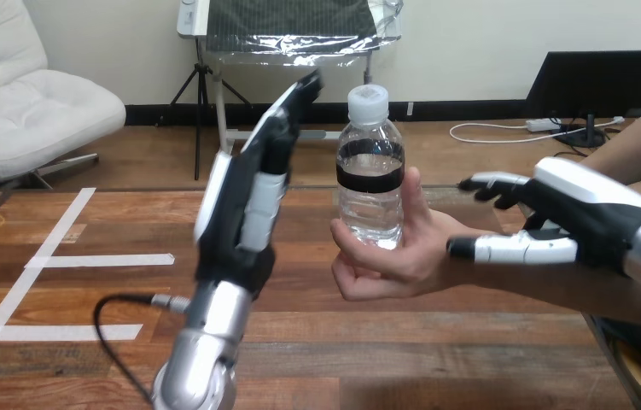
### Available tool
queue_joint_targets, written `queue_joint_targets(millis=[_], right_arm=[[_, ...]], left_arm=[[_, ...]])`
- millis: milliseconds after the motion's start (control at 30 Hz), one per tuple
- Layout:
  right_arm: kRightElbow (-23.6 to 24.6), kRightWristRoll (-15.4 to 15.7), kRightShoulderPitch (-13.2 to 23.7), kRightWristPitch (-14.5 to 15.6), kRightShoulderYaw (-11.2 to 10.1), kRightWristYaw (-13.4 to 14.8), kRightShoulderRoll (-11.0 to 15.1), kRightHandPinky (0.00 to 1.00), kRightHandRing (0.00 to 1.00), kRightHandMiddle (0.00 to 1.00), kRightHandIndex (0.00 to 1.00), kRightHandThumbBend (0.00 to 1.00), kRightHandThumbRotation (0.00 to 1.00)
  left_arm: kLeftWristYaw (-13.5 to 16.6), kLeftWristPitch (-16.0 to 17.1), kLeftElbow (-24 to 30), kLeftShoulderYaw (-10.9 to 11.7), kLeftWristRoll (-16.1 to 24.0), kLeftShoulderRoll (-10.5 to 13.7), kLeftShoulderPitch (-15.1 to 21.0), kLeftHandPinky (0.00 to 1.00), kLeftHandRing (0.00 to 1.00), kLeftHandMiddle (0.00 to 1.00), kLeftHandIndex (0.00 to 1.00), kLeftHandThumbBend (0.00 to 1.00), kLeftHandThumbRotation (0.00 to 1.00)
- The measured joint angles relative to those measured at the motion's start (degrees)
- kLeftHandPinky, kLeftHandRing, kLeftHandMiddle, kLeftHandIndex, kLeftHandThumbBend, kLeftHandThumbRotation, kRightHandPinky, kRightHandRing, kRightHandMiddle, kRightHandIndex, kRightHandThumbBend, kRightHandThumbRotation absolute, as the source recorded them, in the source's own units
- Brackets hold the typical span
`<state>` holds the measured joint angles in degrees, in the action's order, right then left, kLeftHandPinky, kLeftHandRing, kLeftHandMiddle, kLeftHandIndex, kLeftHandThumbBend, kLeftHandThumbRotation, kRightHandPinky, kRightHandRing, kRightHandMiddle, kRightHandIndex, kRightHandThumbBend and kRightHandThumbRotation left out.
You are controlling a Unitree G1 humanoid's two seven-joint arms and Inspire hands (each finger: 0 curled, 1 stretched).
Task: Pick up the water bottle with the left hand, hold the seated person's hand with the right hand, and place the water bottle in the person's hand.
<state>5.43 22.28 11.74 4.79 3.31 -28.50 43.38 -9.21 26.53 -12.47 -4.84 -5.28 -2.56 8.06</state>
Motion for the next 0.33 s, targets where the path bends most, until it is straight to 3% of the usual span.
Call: queue_joint_targets(millis=[133,333], right_arm=[[0.14,-1.51,-1.96,-1.69,-1.98,4.36,-1.98,0.7,0.88,0.92,0.94,0.9,1.0],[0.5,-5.7,-4.13,-3.64,-4.77,8.37,-5.44,0.76,0.91,0.94,0.95,0.86,1.0]], left_arm=[[0.11,-0.98,2.38,0.15,-0.93,0.05,-2.02,1.0,0.97,0.91,0.87,0.78,1.0],[0.28,-2.63,6.73,0.17,-1.2,-0.09,-4.43,1.0,0.94,0.89,0.86,0.78,1.0]])
